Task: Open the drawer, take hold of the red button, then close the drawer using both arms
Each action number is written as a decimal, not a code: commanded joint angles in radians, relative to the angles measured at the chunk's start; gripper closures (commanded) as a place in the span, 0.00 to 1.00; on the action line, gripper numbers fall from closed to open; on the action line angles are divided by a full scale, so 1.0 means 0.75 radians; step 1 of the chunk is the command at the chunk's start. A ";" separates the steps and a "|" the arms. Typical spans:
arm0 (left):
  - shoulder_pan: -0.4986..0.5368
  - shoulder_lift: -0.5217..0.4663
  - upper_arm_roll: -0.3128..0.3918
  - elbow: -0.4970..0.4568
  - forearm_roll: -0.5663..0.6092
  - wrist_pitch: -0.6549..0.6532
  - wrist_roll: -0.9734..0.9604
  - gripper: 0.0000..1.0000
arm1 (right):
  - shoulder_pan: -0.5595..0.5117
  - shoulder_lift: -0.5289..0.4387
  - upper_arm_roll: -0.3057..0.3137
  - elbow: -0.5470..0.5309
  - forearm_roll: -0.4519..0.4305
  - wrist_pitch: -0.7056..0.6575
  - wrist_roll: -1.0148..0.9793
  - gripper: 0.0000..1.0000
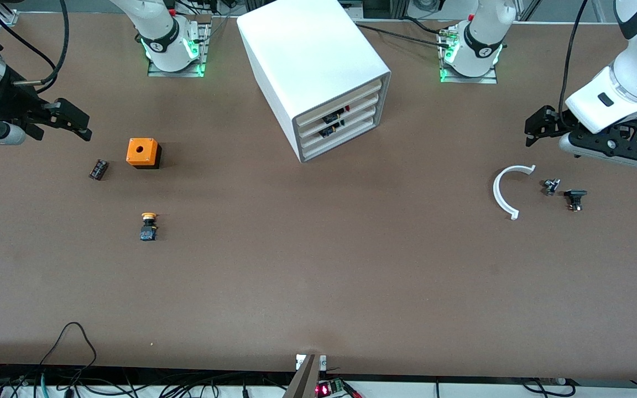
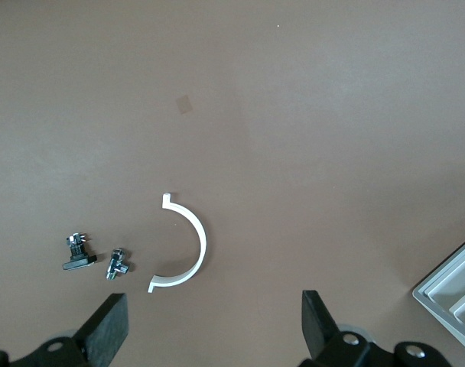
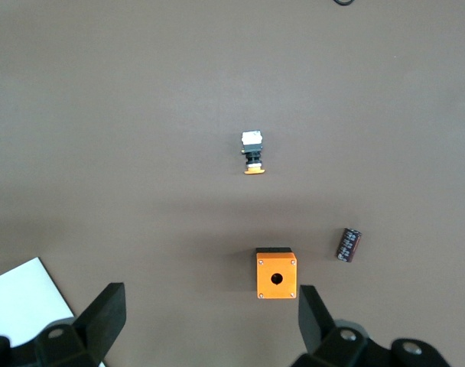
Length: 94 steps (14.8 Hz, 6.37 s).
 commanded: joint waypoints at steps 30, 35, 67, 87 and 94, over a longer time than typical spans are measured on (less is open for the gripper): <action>-0.009 0.092 -0.002 0.032 -0.249 -0.243 0.063 0.00 | 0.192 0.331 0.013 0.131 -0.004 -0.017 0.472 0.01; 0.001 0.280 -0.002 -0.025 -0.649 -0.307 0.395 0.00 | 0.311 0.427 0.013 0.264 -0.002 -0.031 0.738 0.01; -0.017 0.548 -0.295 -0.989 -1.986 0.139 1.525 0.67 | 0.683 0.736 0.015 0.706 0.133 0.132 1.833 0.01; 0.093 0.583 -0.250 -0.750 -1.894 0.235 1.339 1.00 | 0.828 0.777 0.011 0.708 0.129 0.240 2.060 0.01; 0.124 0.664 -0.221 -0.611 -1.792 0.235 1.298 1.00 | 0.959 0.887 0.003 0.706 0.101 0.312 2.191 0.01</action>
